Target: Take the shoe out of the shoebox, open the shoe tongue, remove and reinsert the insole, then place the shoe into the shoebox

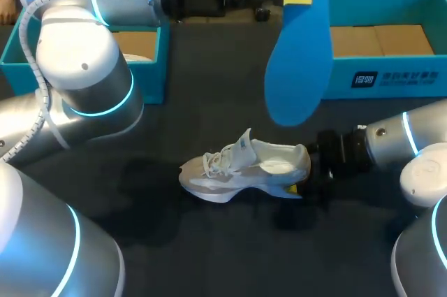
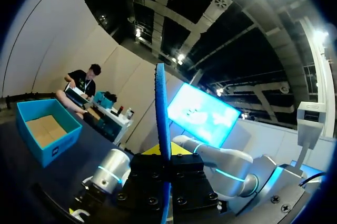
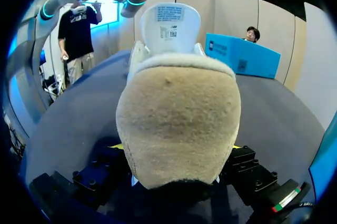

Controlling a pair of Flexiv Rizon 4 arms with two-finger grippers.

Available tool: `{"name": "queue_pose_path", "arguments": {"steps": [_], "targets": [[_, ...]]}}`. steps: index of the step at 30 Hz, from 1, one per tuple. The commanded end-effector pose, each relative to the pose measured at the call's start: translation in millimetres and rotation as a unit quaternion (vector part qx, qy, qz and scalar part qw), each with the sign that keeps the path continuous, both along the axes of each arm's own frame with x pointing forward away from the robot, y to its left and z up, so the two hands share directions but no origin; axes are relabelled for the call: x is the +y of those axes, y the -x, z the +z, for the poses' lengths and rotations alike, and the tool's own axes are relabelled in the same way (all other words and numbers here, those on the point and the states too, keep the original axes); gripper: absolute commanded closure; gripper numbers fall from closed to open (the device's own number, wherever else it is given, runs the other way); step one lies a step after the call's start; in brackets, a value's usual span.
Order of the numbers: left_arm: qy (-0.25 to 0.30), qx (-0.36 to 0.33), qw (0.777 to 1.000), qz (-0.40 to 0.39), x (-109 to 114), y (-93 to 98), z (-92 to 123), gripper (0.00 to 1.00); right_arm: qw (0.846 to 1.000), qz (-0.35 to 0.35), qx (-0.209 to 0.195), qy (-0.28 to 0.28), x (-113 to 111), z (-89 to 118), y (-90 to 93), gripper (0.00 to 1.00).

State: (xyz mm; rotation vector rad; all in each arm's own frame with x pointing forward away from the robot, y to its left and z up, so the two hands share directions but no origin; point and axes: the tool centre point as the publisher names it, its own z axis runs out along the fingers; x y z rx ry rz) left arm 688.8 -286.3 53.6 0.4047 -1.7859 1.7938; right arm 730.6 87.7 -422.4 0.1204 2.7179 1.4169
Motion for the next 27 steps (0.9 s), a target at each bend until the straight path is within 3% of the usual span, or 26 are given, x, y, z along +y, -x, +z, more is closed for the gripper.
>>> {"name": "queue_pose_path", "arguments": {"steps": [1, 15, 27], "targets": [[0.007, 0.008, 1.000, 0.008, 2, 6.1, 1, 1.00, 1.000, -0.001, 0.000, 0.002, 1, 0, 0.5, 1.00], [-0.005, 0.027, 0.999, 0.027, 11, 45.5, 15, 1.00, 1.000, -0.001, 0.000, 0.002, 1, 0, 0.5, 1.00], [0.001, 0.049, 0.999, 0.016, 1, 79.2, 20, 1.00, 1.000, -0.001, 0.000, 0.002, 1, 0, 0.5, 1.00]]}}
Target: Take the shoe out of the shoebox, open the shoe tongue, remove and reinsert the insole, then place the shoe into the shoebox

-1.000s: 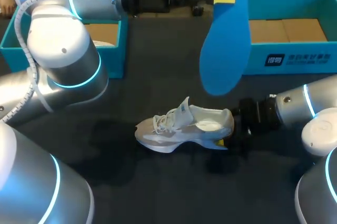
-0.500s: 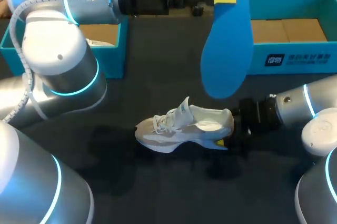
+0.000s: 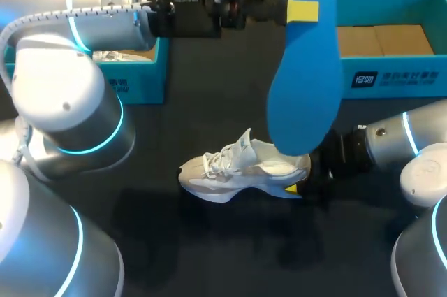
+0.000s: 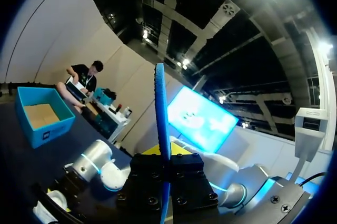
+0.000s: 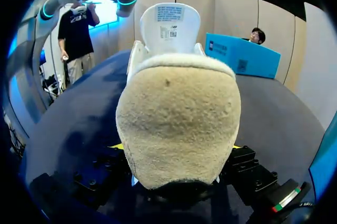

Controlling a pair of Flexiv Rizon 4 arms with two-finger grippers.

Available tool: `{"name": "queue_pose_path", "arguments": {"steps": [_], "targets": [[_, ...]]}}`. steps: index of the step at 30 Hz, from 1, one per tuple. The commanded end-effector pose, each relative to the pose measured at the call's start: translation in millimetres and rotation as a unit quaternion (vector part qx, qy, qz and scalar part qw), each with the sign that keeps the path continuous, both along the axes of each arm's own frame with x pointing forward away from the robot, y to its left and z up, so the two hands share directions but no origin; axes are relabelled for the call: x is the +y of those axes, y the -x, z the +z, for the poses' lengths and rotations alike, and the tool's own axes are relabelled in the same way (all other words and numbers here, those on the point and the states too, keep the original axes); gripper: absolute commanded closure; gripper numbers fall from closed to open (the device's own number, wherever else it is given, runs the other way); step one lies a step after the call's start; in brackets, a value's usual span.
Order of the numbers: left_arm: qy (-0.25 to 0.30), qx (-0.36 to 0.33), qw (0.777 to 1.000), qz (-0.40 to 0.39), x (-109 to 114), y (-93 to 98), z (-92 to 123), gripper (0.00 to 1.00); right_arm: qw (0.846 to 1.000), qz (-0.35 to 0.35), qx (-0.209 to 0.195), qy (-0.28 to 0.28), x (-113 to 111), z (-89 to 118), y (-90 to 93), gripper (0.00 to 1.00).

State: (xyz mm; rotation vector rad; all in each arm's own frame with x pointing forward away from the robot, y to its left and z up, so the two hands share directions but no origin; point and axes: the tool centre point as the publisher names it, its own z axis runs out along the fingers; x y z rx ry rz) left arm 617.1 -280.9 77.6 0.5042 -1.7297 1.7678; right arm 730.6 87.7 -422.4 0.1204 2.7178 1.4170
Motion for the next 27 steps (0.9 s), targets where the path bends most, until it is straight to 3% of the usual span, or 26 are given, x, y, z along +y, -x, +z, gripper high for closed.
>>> {"name": "queue_pose_path", "arguments": {"steps": [1, 24, 25, 26, 27], "targets": [[0.001, 0.010, 1.000, -0.005, -4.8, 8.7, -4.5, 1.00, 1.000, -0.001, 0.000, 0.002, 1.4, 0.2, 0.5, 1.00], [0.012, 0.035, 0.999, 0.003, -3.8, 17.6, -12.4, 1.00, 1.000, -0.001, 0.000, 0.002, 1.4, 0.2, 0.5, 1.00], [0.012, 0.035, 0.999, 0.003, -3.8, 17.6, -12.4, 1.00, 1.000, -0.001, 0.000, 0.002, 1.4, 0.2, 0.5, 0.88], [0.012, 0.035, 0.999, 0.003, -3.8, 17.6, -12.4, 1.00, 1.000, -0.001, 0.000, 0.002, 1.4, 0.2, 0.5, 0.56], [0.012, 0.035, 0.999, 0.003, -3.8, 17.6, -12.4, 1.00, 1.000, -0.001, 0.000, 0.002, 1.4, 0.2, 0.5, 0.00]]}}
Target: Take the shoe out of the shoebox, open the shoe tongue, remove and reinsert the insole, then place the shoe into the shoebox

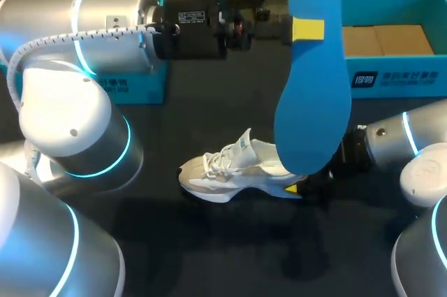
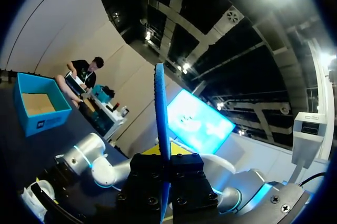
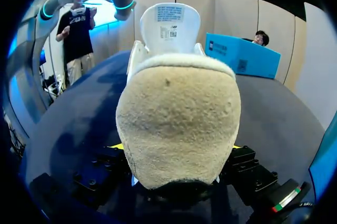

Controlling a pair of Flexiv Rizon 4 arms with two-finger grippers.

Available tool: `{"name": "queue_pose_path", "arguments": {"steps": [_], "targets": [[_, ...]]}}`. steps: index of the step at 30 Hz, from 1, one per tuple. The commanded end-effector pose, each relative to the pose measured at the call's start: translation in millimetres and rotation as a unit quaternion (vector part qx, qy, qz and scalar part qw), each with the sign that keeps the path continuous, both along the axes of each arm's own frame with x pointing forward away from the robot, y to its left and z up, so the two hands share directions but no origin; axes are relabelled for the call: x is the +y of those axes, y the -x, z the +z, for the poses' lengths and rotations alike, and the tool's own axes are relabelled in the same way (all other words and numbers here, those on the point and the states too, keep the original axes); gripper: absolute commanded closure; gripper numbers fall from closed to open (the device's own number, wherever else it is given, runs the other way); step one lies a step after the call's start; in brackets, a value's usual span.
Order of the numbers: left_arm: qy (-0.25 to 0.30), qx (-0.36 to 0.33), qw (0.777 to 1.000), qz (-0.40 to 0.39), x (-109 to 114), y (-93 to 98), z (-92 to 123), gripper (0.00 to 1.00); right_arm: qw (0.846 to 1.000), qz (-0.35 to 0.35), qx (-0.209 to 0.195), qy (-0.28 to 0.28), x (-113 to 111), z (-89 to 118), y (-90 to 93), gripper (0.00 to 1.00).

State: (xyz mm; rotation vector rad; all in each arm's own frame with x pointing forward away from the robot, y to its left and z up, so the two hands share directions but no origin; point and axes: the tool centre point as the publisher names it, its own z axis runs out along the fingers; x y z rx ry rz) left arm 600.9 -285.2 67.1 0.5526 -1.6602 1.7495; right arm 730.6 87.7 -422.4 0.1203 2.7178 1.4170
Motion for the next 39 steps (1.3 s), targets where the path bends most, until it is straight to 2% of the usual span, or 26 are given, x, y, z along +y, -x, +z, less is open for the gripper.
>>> {"name": "queue_pose_path", "arguments": {"steps": [1, 9, 20, 31, 35, 39], "targets": [[0.001, 0.000, 1.000, 0.001, 0, 1.4, -2, 1.00, 1.000, -0.001, 0.000, 0.002, 1, 0, 0.5, 0.00], [0.001, 0.000, 1.000, 0.001, 0, 1.4, -2, 1.00, 1.000, -0.003, 0.003, 0.011, -3, 4, 2.0, 0.00], [0.001, 0.000, 1.000, 0.001, 0, 1.4, -2, 1.00, 0.996, -0.019, 0.005, 0.088, -21, 38, 7.3, 0.00], [0.001, 0.000, 1.000, 0.001, 0, 1.4, -2, 1.00, 0.980, -0.021, 0.004, 0.197, -26, 55, 9.6, 0.00], [0.001, 0.000, 1.000, 0.001, 0, 1.4, -2, 1.00, 0.969, -0.035, 0.003, 0.246, -26, 60, 10.7, 0.00], [0.001, 0.000, 1.000, 0.001, 0, 1.4, -2, 1.00, 0.963, -0.045, -0.001, 0.266, -28, 65, 12.7, 0.00]]}}
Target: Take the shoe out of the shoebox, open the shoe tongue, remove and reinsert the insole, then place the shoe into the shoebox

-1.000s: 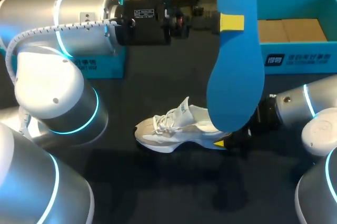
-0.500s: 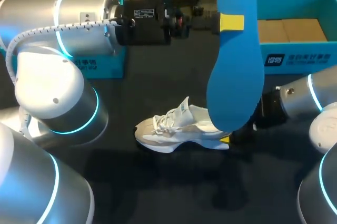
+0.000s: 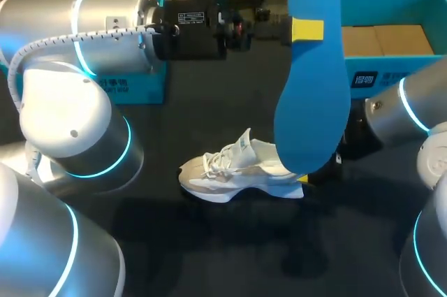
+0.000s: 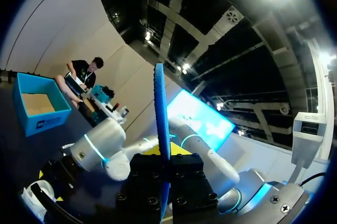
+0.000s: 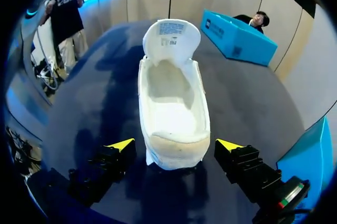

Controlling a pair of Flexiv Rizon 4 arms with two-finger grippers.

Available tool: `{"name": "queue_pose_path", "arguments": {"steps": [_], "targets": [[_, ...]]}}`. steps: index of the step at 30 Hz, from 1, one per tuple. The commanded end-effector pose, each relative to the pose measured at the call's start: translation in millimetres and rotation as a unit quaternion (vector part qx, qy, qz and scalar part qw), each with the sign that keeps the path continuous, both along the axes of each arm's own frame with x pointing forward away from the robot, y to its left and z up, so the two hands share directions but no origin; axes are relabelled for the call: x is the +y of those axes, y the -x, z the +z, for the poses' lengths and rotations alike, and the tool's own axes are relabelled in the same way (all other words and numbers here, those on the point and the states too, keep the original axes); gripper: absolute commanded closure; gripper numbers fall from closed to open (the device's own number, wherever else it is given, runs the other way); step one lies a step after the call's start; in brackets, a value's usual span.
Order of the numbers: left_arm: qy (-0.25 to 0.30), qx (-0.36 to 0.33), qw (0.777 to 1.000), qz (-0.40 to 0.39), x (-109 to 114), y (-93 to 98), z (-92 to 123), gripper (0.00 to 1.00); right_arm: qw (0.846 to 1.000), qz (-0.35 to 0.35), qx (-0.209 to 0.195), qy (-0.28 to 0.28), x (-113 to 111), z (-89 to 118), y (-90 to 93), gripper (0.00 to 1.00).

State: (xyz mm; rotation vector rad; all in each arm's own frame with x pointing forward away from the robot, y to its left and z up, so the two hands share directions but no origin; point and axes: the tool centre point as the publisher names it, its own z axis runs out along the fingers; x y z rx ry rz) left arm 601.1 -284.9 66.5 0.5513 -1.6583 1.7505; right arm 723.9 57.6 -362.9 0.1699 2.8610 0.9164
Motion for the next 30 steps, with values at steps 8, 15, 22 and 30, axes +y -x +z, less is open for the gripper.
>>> {"name": "queue_pose_path", "arguments": {"steps": [8, 15, 22, 30], "targets": [[0.000, 0.000, 1.000, 0.001, 0, 1.5, -1, 1.00, 0.993, -0.027, 0.009, 0.114, 2, 7, 6.5, 0.00], [0.000, 0.000, 1.000, 0.001, 0, 1.5, -1, 1.00, 0.992, -0.025, 0.009, 0.120, 2, 7, 6.2, 0.00], [0.000, 0.000, 1.000, 0.001, 0, 1.5, -1, 1.00, 0.977, -0.039, 0.001, 0.208, -1, 15, 1.1, 0.00], [0.000, 0.000, 1.000, 0.001, 0, 1.5, -1, 1.00, 0.972, -0.033, 0.005, 0.232, -6, 25, -5.2, 0.00]]}}
